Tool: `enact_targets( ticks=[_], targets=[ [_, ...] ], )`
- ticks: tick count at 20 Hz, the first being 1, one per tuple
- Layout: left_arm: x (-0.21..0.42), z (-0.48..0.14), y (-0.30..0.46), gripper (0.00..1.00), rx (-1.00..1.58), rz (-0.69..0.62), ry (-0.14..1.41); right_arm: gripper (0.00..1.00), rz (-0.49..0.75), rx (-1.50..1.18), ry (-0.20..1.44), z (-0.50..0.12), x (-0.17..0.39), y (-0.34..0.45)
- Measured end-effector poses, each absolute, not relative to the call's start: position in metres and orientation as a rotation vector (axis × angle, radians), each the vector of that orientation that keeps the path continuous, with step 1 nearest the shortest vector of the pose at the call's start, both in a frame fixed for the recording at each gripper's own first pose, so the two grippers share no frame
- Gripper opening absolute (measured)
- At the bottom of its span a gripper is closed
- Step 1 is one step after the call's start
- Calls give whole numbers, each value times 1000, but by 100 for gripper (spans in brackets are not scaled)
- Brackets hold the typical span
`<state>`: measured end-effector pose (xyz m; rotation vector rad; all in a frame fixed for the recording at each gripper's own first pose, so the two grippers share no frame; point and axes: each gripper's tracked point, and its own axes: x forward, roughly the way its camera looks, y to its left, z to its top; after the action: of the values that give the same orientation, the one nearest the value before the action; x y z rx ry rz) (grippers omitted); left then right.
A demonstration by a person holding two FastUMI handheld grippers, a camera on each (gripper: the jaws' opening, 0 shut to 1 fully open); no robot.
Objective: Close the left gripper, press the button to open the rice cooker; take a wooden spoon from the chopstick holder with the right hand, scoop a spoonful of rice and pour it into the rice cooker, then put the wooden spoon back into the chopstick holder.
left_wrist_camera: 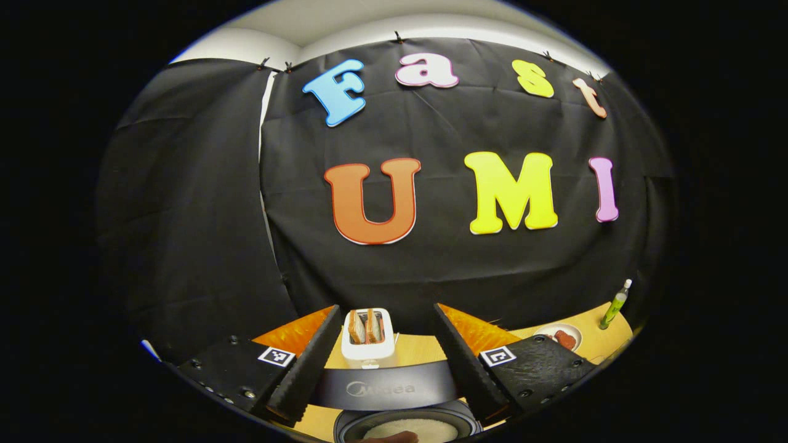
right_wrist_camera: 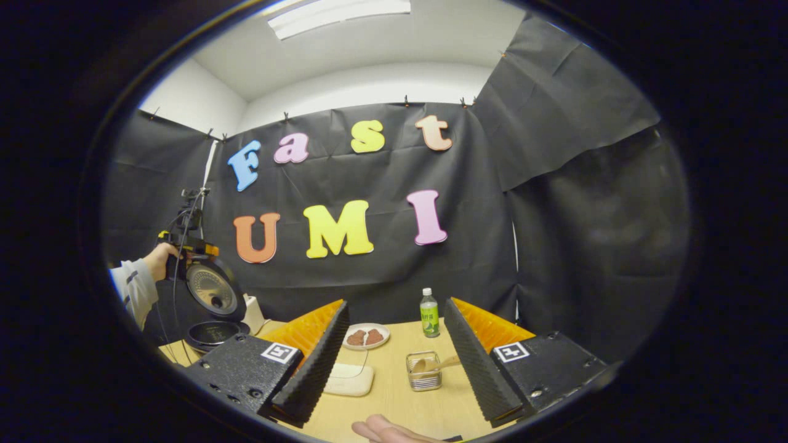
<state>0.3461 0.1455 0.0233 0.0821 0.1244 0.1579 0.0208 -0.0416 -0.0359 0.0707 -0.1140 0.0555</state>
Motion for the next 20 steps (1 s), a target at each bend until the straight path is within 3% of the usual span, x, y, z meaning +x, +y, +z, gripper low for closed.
enact_targets(
  ticks=[14,20],
  targets=[
    [290,-10,119,98,19,120,148,100,125,67,-114,-46,-47,-7],
    [255,-89,100,99,18,90,280,100,128,41,-99,-59,-78,2]
  ],
)
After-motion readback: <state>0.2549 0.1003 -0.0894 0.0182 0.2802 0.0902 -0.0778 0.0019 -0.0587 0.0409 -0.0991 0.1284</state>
